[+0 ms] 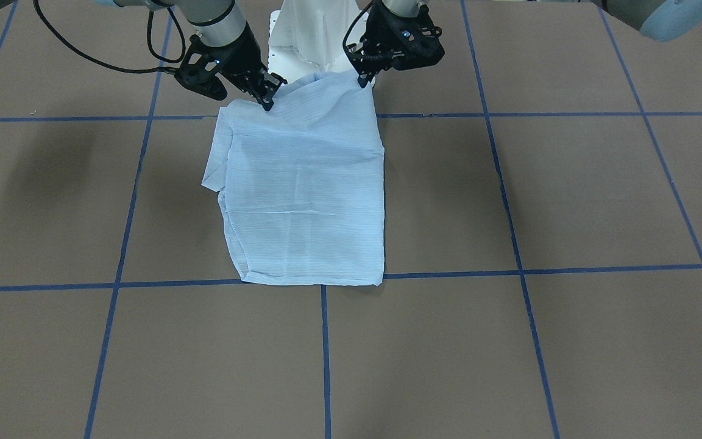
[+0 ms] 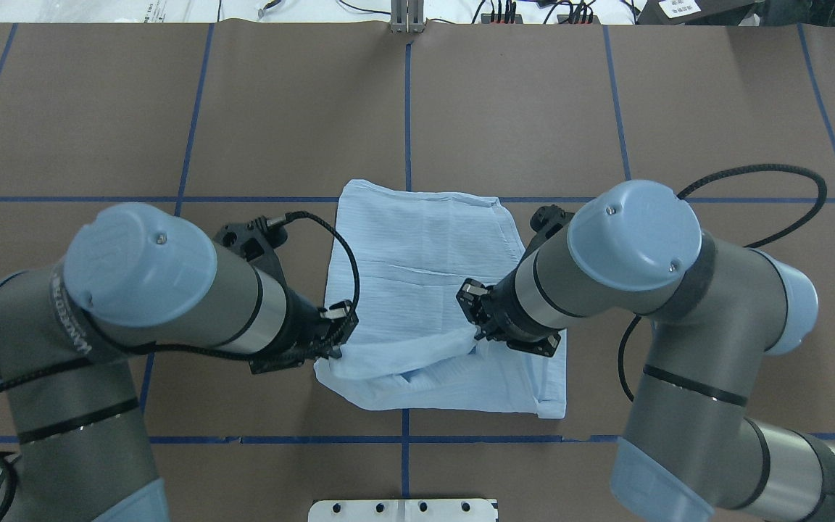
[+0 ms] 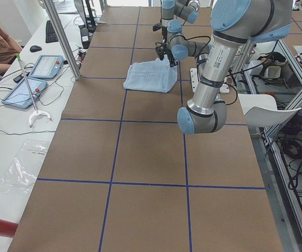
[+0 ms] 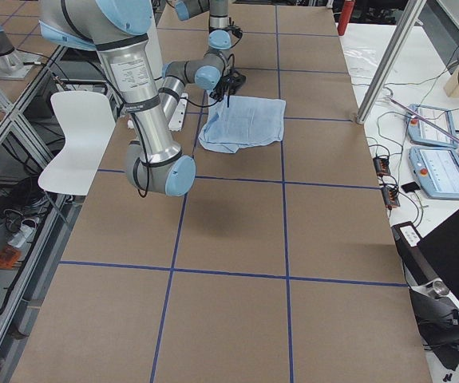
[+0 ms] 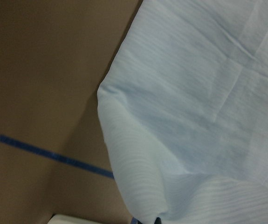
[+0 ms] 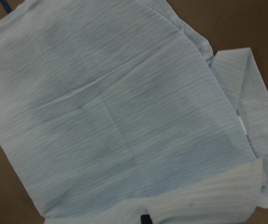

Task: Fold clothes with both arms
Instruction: 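Fold the near edge over toward the far edge with both grippers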

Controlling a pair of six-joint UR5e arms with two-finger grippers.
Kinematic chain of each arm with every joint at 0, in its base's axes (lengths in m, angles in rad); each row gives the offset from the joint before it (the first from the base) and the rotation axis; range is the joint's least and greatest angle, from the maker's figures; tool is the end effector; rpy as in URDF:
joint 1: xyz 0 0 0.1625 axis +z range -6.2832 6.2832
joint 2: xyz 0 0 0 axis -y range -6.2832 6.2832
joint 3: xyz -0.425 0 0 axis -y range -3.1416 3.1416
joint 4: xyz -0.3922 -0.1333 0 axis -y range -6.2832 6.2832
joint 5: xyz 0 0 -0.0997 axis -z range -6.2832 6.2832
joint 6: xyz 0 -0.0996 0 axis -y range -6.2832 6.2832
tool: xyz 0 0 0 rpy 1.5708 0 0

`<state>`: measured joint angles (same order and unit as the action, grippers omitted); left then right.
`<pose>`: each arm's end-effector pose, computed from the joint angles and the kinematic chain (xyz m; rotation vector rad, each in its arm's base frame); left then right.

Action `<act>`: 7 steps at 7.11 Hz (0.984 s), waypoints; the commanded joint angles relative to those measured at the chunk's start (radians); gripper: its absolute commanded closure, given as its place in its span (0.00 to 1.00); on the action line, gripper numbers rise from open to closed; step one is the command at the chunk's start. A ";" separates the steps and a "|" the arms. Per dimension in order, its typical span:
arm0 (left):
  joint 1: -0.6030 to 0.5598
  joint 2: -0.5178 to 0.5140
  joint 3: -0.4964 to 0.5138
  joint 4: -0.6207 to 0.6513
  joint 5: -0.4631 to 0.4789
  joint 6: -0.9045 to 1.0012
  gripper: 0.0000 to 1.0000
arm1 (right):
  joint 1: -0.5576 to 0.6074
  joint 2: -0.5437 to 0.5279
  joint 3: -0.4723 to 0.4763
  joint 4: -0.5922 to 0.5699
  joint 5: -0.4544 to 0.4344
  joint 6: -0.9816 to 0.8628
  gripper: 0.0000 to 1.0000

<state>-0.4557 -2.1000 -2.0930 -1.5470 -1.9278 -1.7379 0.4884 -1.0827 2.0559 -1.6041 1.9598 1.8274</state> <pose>0.4421 -0.3264 0.1518 -0.1763 1.0579 -0.3792 -0.4437 -0.3439 0.1875 -0.2526 -0.9727 0.4995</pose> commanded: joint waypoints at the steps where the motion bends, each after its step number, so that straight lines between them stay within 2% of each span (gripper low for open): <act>1: -0.108 -0.012 0.123 -0.112 -0.002 0.079 1.00 | 0.052 0.072 -0.104 0.004 -0.073 -0.095 1.00; 3: -0.149 -0.063 0.296 -0.256 -0.002 0.084 1.00 | 0.088 0.122 -0.215 0.015 -0.085 -0.137 1.00; 4: -0.153 -0.066 0.354 -0.328 -0.002 0.084 1.00 | 0.102 0.139 -0.271 0.079 -0.088 -0.141 1.00; 5: -0.167 -0.071 0.385 -0.355 -0.002 0.084 1.00 | 0.113 0.151 -0.316 0.134 -0.090 -0.140 1.00; 7: -0.198 -0.130 0.476 -0.379 0.000 0.084 1.00 | 0.130 0.167 -0.370 0.150 -0.088 -0.143 1.00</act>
<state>-0.6365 -2.1941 -1.6806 -1.9025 -1.9294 -1.6537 0.6059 -0.9279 1.7237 -1.4723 1.8707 1.6863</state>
